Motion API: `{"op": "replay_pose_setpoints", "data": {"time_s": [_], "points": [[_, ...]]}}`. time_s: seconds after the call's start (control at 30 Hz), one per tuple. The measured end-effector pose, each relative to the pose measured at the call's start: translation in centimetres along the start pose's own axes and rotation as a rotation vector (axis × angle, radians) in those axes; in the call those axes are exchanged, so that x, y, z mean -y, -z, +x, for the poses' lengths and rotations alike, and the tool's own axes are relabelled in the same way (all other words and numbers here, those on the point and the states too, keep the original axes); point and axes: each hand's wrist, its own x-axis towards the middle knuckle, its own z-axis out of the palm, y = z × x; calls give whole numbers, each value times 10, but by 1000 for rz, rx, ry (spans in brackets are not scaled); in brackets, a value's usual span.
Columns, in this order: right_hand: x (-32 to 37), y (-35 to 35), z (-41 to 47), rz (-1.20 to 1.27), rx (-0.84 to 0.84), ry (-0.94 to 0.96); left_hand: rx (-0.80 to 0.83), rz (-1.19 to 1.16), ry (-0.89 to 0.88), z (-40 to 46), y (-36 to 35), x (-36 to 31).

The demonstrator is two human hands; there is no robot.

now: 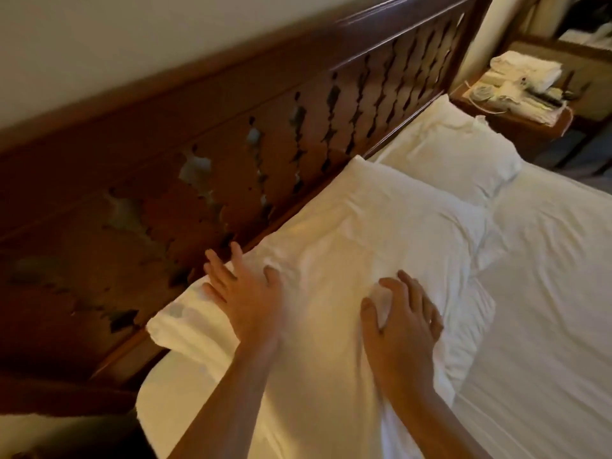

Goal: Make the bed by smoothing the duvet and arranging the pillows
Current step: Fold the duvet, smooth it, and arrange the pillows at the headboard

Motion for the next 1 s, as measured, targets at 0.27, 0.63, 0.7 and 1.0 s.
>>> {"op": "replay_pose_setpoints", "data": {"time_s": [0.27,0.63,0.7,1.0], "points": [[-18,-16,184,-193,331,256,249,240,-488,-19,-82,-72],[-107,-18,226,-167,152,-352,263,217,-543,-22,-110,-43],[-104,-22,187,-87,115,-285,255,214,-544,-23,-112,-37],[-160,-18,62,420,136,-535,219,187,-580,-25,-115,-30]]}}
